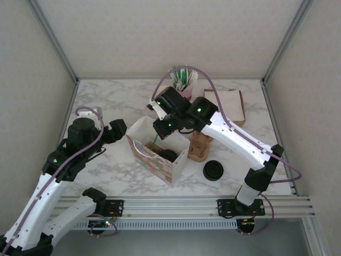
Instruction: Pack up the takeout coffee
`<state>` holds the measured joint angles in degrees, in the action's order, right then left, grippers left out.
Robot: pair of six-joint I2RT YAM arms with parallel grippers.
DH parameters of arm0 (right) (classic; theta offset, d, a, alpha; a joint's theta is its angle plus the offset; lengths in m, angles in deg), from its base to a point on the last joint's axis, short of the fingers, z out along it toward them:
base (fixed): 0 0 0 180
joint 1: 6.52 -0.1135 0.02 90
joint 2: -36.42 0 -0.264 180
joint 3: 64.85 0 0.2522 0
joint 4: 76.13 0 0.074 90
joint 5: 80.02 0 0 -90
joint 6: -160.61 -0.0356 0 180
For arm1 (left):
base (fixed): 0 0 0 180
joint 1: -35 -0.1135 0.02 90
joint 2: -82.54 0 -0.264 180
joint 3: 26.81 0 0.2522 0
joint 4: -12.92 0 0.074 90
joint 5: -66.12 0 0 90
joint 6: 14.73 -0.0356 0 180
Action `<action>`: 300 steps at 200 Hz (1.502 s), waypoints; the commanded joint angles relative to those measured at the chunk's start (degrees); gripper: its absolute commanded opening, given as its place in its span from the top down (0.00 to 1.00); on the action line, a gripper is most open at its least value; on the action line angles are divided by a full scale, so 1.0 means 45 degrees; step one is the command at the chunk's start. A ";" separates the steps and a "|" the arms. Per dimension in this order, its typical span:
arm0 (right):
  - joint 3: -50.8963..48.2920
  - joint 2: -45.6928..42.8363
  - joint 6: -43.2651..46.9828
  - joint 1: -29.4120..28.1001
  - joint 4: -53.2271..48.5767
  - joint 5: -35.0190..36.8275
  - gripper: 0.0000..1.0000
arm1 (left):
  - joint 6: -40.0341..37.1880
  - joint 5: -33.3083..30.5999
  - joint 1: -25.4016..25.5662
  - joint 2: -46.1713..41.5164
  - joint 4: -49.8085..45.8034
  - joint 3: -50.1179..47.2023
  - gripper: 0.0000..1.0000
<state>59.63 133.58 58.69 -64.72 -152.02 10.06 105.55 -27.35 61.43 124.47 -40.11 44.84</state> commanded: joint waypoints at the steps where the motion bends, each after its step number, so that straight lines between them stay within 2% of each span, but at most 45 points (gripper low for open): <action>1: 0.0074 0.0344 0.0154 -0.0188 0.0097 0.0413 1.00 | 0.0136 0.0203 0.0107 -0.0162 -0.0121 -0.0130 0.17; 132: -0.0014 0.1747 -0.0286 -0.0341 0.0333 -0.0016 1.00 | 0.0086 0.0167 0.0102 -0.0446 -0.0385 -0.0170 0.18; 203: 0.0201 0.2487 -0.0005 -0.0494 -0.0001 0.0430 1.00 | 0.0087 0.0262 0.0102 -0.0485 -0.0419 -0.0154 0.17; 264: 0.0064 0.2636 0.0204 -0.0594 -0.0006 0.0523 0.96 | -0.0032 0.0286 0.0102 -0.0501 -0.0511 -0.0071 0.17; 300: 0.0370 0.2685 0.0211 -0.0584 -0.0255 0.0384 0.86 | 0.0009 0.0399 0.0106 -0.0498 -0.0498 -0.0105 0.17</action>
<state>59.63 144.34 59.12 -66.49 -150.89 11.90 105.53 -26.78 61.43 122.96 -41.03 44.80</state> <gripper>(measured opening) 0.121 0.824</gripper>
